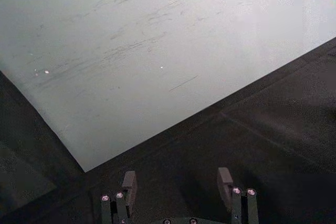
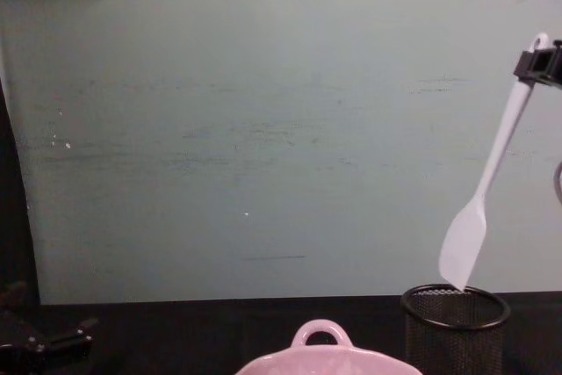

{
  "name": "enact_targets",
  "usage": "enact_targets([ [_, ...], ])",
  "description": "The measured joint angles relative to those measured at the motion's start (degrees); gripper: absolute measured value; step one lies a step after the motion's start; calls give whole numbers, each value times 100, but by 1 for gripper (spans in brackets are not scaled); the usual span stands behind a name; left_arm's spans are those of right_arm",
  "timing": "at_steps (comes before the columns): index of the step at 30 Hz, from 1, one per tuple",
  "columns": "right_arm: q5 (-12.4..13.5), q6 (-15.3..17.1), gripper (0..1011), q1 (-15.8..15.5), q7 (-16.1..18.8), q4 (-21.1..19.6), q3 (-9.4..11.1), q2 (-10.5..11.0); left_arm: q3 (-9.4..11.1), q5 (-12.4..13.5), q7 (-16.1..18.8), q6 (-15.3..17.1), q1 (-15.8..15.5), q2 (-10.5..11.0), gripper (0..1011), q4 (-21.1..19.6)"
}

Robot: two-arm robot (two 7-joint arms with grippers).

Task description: Use the one hand to pick up the spoon and stir the clear water in the bowl.

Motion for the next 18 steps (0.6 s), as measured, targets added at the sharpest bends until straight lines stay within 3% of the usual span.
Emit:
enact_targets([
  [18,271,-125,112,556,-112,1123,13,-273,0,0,0,0,0,0,1011,0],
])
